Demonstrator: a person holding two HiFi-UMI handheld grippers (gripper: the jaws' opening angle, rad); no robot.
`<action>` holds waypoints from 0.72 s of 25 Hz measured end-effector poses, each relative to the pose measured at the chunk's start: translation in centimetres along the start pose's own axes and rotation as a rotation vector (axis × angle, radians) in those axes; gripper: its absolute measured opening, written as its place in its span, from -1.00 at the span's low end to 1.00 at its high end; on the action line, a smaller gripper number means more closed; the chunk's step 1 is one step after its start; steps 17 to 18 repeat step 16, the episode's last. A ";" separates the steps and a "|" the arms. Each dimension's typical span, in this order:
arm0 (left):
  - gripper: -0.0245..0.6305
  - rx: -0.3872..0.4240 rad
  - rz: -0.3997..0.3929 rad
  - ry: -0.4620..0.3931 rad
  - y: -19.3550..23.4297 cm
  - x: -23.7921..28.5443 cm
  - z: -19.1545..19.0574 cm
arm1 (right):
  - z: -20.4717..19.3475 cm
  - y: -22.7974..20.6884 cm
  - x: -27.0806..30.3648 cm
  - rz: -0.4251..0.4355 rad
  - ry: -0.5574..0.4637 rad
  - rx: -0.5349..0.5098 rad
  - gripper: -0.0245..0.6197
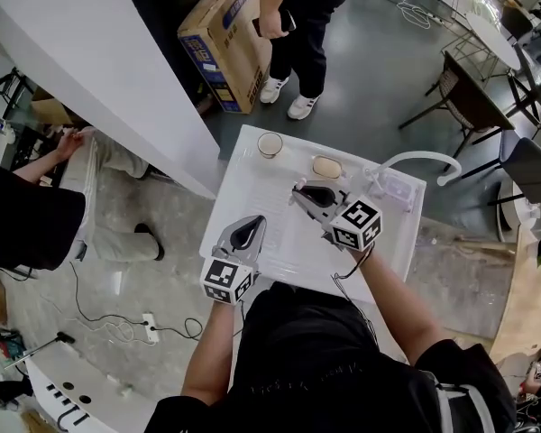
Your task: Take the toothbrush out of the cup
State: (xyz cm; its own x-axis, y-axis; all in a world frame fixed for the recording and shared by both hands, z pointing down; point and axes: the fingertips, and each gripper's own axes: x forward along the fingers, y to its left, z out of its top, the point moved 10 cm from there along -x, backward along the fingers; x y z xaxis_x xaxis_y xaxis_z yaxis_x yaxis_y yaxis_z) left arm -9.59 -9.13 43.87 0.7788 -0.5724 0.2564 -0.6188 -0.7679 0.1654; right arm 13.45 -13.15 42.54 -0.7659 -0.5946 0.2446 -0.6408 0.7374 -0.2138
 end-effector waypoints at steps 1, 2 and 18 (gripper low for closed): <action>-0.91 0.000 0.000 0.000 0.0 0.0 0.0 | 0.0 0.0 -0.1 0.001 -0.001 -0.002 -0.81; -0.91 0.002 0.000 0.000 -0.1 -0.1 0.0 | 0.1 0.0 -0.1 0.002 -0.002 -0.005 -0.81; -0.91 0.007 -0.010 0.002 0.1 1.0 0.4 | -0.2 -0.6 -0.3 0.010 0.039 -0.028 -0.81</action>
